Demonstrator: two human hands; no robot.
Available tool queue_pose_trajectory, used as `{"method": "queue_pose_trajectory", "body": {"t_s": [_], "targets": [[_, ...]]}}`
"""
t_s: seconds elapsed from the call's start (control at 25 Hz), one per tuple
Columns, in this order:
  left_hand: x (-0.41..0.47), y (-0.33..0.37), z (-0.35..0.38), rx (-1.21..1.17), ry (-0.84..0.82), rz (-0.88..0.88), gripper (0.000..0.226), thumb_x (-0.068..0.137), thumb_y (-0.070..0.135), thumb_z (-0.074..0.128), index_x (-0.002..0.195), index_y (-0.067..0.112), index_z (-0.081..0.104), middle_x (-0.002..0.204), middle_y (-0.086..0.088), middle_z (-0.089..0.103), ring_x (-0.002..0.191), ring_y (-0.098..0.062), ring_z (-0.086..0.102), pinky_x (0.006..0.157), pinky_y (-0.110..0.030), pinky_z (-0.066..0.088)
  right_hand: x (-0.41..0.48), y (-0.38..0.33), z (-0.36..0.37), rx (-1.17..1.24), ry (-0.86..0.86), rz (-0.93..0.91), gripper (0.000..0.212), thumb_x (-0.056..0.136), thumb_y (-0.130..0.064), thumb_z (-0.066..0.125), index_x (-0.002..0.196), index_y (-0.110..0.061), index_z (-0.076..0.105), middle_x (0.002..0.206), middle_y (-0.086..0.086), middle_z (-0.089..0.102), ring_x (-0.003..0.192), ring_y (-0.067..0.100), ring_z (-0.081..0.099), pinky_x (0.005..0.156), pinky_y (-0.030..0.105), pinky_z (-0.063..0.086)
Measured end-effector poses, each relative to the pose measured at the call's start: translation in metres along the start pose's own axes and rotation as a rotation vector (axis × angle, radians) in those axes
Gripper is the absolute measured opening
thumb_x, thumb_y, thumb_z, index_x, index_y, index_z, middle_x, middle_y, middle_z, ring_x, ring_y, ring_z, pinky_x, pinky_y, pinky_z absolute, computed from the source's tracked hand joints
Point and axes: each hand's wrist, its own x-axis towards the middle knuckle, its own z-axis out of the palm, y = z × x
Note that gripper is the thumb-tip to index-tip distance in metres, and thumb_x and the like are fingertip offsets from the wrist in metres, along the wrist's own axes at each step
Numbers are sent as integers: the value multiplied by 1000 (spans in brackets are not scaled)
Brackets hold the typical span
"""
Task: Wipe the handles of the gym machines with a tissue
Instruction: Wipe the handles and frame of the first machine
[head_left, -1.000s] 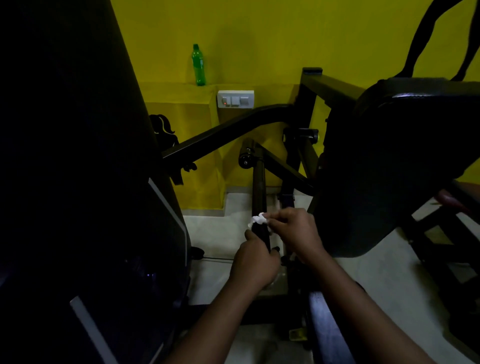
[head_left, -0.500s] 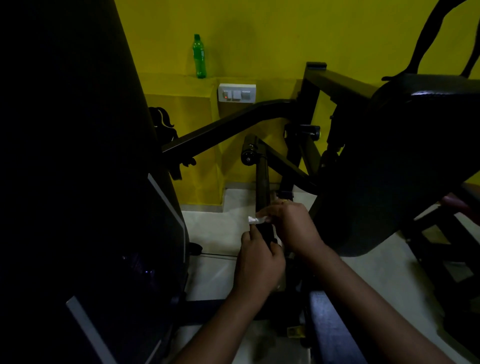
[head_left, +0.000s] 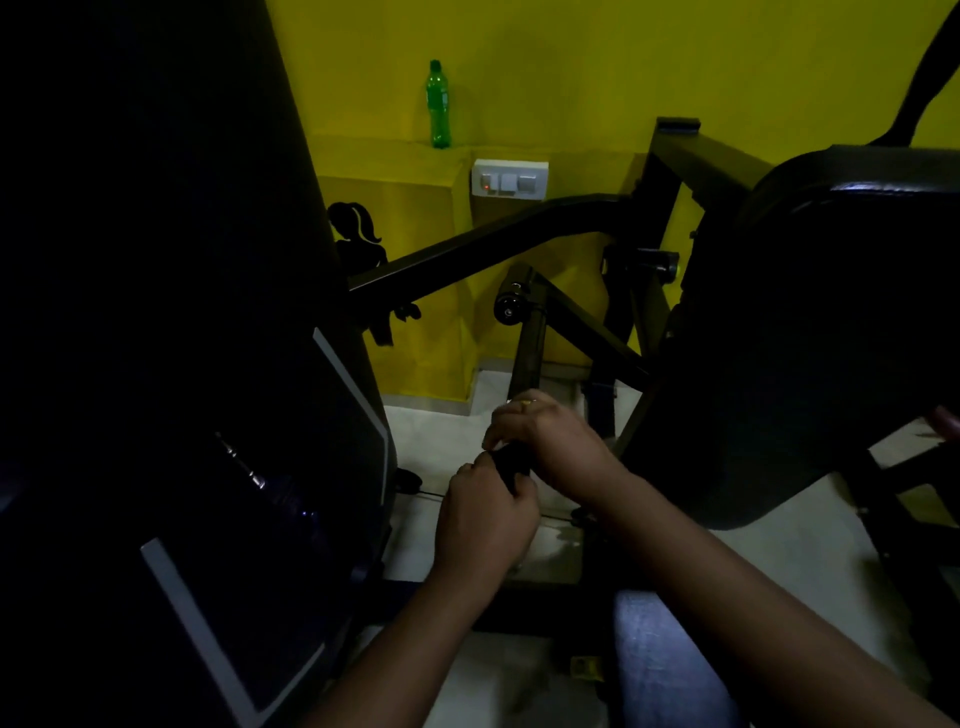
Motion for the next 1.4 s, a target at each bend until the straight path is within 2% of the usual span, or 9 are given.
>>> {"method": "queue_pose_trajectory", "body": {"t_s": [0.16,0.36,0.48,0.68,0.88,1.04,1.12,1.28,1.4], "targets": [[1,3,-1,69,-19,-31,25,96,37,41,107,20,56,93,-6,63,84,-24,60,67,-33,46,13,26,17,-59,198,-14,17,72,-16,71,89,-15,73,90,2,70,87,27,56,65,24,33],[0,7,4,169,-52,-82,31,100,40,30,109,20,52,97,-7,63,89,-28,59,78,-39,49,-5,0,50,460,654,534,24,76,0,64,95,-12,74,92,5,64,86,22,58,68,21,38],[-1,7,3,180,60,-48,34,100,41,33,96,21,60,82,1,61,72,-16,56,63,-30,45,-36,-36,56,743,756,741,17,91,-10,59,98,-21,70,94,-6,67,89,8,59,76,19,46],[1,1,4,100,103,-52,26,94,40,42,93,29,65,83,1,59,70,-14,55,57,-27,38,10,2,64,1442,673,1295,13,94,-17,60,86,-25,66,86,3,69,75,17,64,73,36,57],[5,0,2,64,24,-88,43,97,43,41,139,35,46,128,-4,50,107,-20,55,82,-28,41,-3,-3,70,2312,165,1194,22,100,-8,43,97,2,62,84,19,63,74,27,64,83,36,55],[10,-1,2,31,-142,-137,57,100,45,33,154,34,16,153,-7,35,137,-26,37,107,-36,33,-13,0,69,2225,39,1147,28,94,8,35,101,2,60,86,20,66,67,25,70,62,33,60],[13,-3,3,14,-197,-159,61,100,49,30,155,33,7,154,-7,34,139,-27,35,111,-39,31,5,17,68,2199,150,1225,25,98,4,35,100,0,59,78,17,67,64,22,69,61,30,60],[16,-6,4,32,-204,-175,61,99,53,27,154,36,7,153,-7,37,138,-28,37,111,-41,33,20,22,68,1982,463,1304,15,97,-6,52,106,-5,64,89,13,66,78,22,63,85,37,55],[15,-6,5,83,-196,-148,56,99,55,24,151,38,16,137,-8,55,124,-28,52,104,-41,41,-8,-7,62,1629,701,1199,12,93,-5,59,93,-14,66,83,7,69,74,19,63,68,30,53]]}}
